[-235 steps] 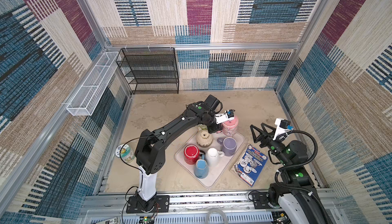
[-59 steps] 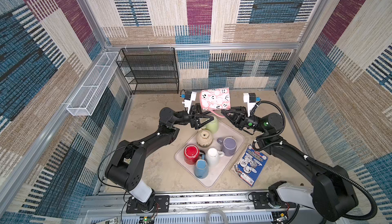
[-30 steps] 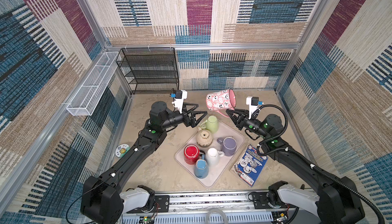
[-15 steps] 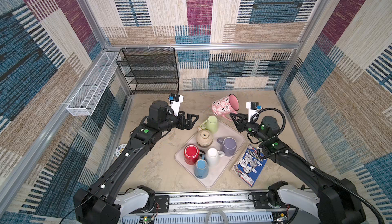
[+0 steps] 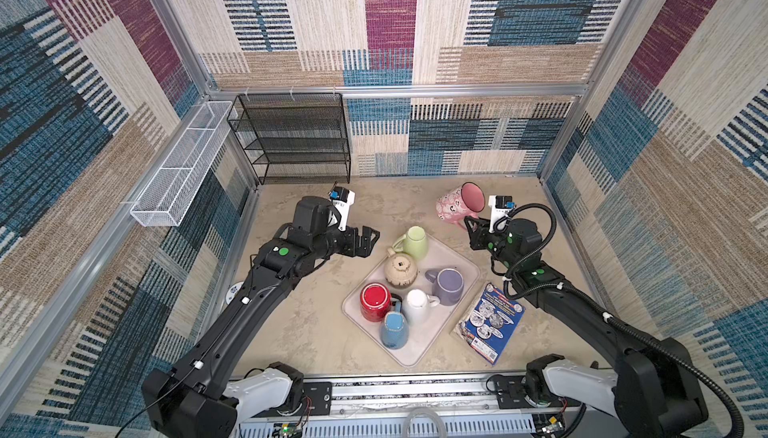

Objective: Turn the mug right side up
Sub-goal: 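Rotate the pink mug upright with the right gripper while the left arm retracts, then lower the upright pink mug onto the table beyond the tray with the right gripper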

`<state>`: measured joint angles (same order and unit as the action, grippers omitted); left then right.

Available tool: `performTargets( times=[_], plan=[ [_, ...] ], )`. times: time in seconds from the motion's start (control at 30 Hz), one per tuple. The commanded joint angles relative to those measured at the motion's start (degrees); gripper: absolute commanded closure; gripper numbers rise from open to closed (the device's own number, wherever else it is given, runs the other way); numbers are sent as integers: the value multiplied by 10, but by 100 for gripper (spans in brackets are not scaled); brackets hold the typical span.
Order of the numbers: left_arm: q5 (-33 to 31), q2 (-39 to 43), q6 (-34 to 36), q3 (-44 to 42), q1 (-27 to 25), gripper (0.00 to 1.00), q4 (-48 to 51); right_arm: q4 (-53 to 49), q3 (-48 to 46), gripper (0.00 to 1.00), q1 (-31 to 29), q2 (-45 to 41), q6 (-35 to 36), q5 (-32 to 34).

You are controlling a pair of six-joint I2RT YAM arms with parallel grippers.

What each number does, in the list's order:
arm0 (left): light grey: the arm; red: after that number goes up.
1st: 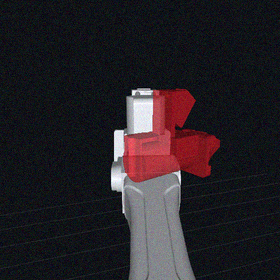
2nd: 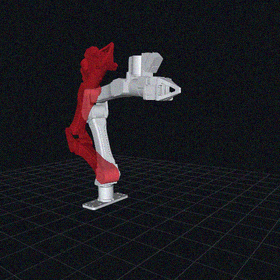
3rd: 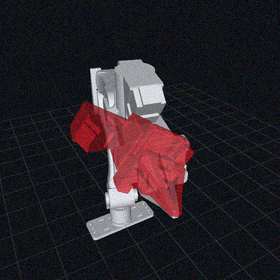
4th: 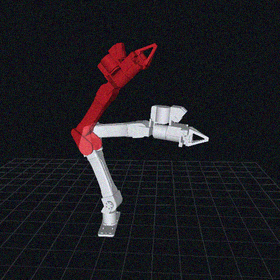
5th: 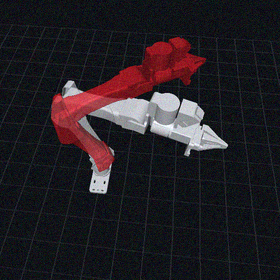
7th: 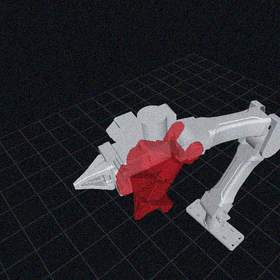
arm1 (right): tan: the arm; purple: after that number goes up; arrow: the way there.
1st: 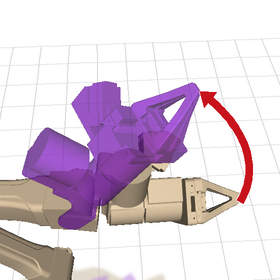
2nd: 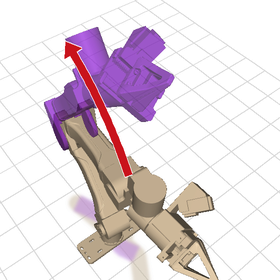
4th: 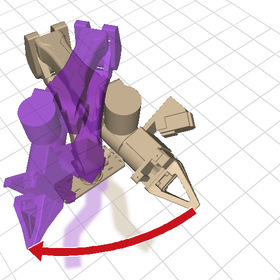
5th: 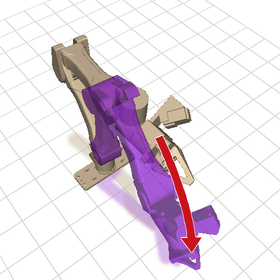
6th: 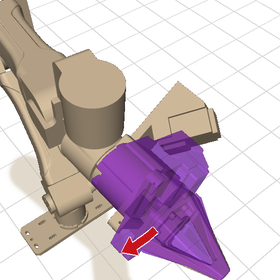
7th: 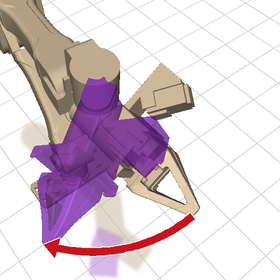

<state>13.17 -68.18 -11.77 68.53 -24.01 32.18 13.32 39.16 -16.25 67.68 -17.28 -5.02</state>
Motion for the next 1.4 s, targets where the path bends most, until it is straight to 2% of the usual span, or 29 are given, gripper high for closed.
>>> performTargets(
  times=[0.0, 0.3, 0.4, 0.57, 1.07, 1.37],
  plan=[
    [-42, -5, 36, 15, 1, 1, 43, 21, 18, 100, 11, 12, 18, 63],
    [-59, -12, 41, 0, 0, 1, 48, 0, 58, 100, 34, 89, 64, 145],
    [-83, -15, 39, -7, 1, 1, 46, -10, 76, 100, 43, 124, 75, 166],
    [-82, -16, 39, -14, 1, 1, 41, -26, 112, 100, 66, 176, 84, 192],
    [-69, -29, 46, -20, -2, 1, 35, -22, 169, 100, 132, 263, 134, 131],
    [-63, -42, 49, -16, -4, 2, 39, -20, 189, 100, 134, 317, 143, 141]
  ],
)
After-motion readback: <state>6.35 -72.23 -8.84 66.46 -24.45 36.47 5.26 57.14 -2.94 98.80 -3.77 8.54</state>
